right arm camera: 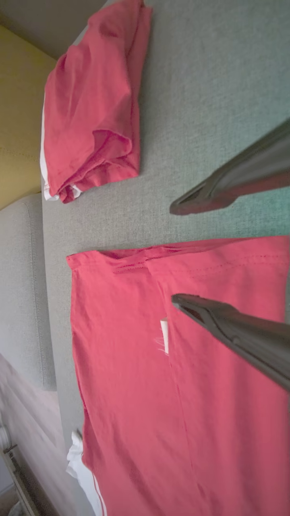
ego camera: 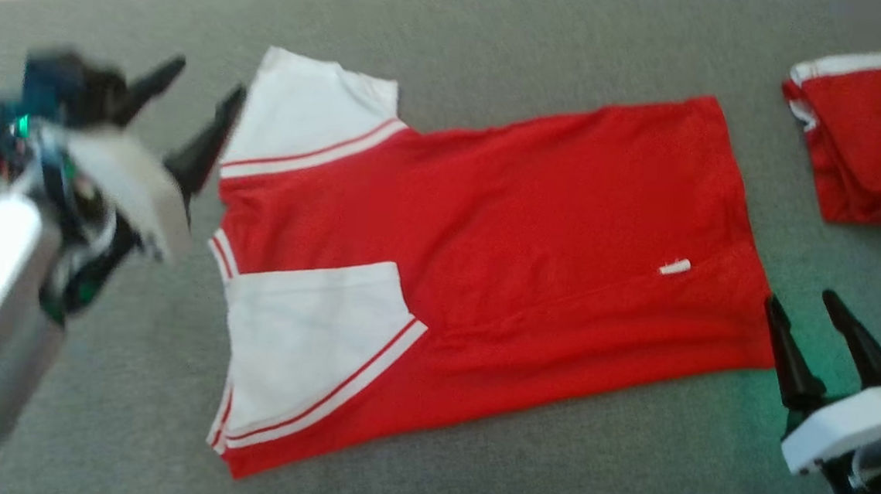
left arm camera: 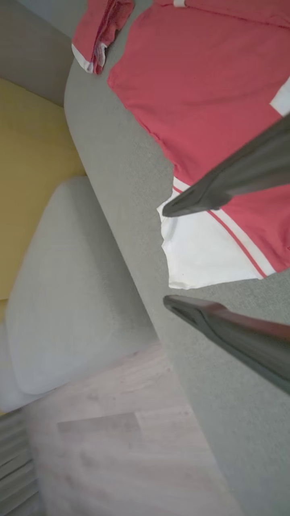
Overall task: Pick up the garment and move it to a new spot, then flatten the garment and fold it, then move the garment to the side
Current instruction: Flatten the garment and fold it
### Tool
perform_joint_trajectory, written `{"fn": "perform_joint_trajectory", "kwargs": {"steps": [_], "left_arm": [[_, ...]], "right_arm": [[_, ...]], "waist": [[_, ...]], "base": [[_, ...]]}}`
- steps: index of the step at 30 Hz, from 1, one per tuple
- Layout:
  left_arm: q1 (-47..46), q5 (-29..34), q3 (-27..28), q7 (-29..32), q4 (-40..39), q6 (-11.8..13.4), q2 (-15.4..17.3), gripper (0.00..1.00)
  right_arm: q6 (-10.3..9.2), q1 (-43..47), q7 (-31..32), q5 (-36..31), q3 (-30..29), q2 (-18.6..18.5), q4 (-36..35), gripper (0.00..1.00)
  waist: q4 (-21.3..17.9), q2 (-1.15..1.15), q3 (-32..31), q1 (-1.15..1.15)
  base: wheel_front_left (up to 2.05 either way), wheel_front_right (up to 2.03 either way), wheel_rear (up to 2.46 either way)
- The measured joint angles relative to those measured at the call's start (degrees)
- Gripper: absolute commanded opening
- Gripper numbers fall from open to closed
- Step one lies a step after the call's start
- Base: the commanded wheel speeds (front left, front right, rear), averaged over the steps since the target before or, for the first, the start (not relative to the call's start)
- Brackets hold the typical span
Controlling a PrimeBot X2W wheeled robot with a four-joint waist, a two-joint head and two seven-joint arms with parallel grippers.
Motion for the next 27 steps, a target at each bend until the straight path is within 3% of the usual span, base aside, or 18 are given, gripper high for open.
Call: {"fn": "perform_joint_trajectory", "kwargs": {"steps": [6,11,27], "left_arm": [[-12.61,-9.28,-1.71,14.95,10.66,-1.64,-1.43,1.00],[-20.41,-10.77,-2.74,21.58,19.41,-1.69,0.25,1.00],[-24.81,-10.38,-7.87,20.31,24.87,-2.13,3.70,1.00]], "right_arm": [[0.00,-4.50,-0.01,-1.08,1.59,1.22,-0.96,1.00],[0.00,-6.15,-0.47,-1.49,2.58,1.82,-0.98,1.00],[0.00,-8.73,-3.45,-1.41,4.48,3.16,2.35,1.00]], "waist": [[-3.31,0.00,4.79,0.01],[-6.95,0.00,9.02,0.01],[-12.37,0.00,14.89,-0.01]], "base": [[0.00,0.00,0.00],[0.00,0.00,0.00],[0.00,0.00,0.00]]}}
